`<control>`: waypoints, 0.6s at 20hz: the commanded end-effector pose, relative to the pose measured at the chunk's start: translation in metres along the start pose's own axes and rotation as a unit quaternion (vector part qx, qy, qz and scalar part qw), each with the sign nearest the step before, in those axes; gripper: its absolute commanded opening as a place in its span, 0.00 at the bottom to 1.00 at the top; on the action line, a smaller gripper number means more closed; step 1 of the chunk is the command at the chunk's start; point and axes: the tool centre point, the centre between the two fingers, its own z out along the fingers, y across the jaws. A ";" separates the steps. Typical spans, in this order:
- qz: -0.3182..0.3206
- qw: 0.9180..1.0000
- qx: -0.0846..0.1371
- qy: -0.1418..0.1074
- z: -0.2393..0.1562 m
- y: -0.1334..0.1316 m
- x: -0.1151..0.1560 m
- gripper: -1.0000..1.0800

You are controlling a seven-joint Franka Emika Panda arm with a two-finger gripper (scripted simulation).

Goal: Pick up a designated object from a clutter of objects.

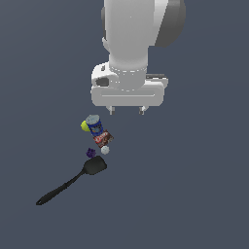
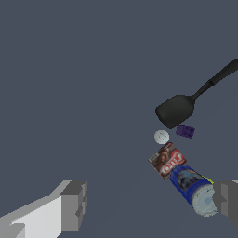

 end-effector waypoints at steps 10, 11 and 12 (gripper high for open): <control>0.046 0.999 0.007 0.000 0.072 0.051 0.021 0.96; 0.053 0.999 0.008 0.000 0.083 0.059 0.023 0.96; 0.060 0.998 0.008 0.000 0.094 0.067 0.024 0.96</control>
